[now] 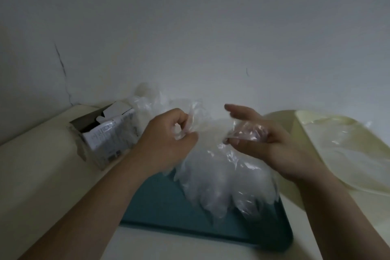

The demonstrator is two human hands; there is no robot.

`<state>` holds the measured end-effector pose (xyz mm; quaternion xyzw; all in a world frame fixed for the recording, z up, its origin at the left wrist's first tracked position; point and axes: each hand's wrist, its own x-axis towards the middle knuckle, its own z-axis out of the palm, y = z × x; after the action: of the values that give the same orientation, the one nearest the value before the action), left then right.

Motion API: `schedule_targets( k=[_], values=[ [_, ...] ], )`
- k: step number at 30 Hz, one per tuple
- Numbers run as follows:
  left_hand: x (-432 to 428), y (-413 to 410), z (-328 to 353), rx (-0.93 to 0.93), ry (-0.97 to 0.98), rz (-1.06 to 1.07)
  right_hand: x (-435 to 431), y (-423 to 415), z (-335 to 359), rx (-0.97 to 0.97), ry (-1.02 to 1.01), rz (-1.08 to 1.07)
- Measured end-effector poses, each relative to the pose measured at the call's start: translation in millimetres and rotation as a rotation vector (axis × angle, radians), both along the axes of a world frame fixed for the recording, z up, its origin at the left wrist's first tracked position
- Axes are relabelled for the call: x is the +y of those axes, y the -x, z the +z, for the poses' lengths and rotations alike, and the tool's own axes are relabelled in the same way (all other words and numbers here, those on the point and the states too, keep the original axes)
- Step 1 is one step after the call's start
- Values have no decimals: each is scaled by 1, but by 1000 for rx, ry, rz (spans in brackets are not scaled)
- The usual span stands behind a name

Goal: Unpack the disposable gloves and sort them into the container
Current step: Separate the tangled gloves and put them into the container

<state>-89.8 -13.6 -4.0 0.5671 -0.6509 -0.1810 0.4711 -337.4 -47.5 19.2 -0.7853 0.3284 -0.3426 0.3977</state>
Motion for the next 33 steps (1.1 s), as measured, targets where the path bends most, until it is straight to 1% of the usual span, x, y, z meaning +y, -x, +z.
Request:
schedule_targets(
  k=[1,3,5,9,11,14,17,18,19,21,23,27,29,33],
  values=[
    [3,1,4,6,-4,-35,1,-2,4,26,99,-6],
    [6,8,6,48,-10,-103,5,-8,4,48,178,32],
    [11,13,12,92,24,-146,11,-15,2,7,154,70],
    [26,15,21,182,51,-147,20,-23,0,-124,78,23],
    [31,13,29,311,-1,-178,22,-17,4,-188,32,30],
    [25,8,39,559,-103,-249,24,0,9,-188,-10,21],
    [15,9,43,863,-177,-331,26,22,14,-237,-74,-18],
    [14,14,41,942,-254,-370,26,28,18,-270,-87,-32],
    [15,23,39,976,-374,-409,28,37,23,-301,-95,-45],
    [18,45,33,943,-563,-474,32,53,33,-324,-106,-55],
    [24,75,32,883,-616,-518,37,71,42,-287,-112,-61],
    [24,116,51,888,-529,-463,39,103,58,-75,-95,-162],
    [21,129,59,817,-495,-443,35,132,67,39,-112,-253],
    [10,130,68,693,-462,-411,8,185,74,226,-183,-424]
  ],
)
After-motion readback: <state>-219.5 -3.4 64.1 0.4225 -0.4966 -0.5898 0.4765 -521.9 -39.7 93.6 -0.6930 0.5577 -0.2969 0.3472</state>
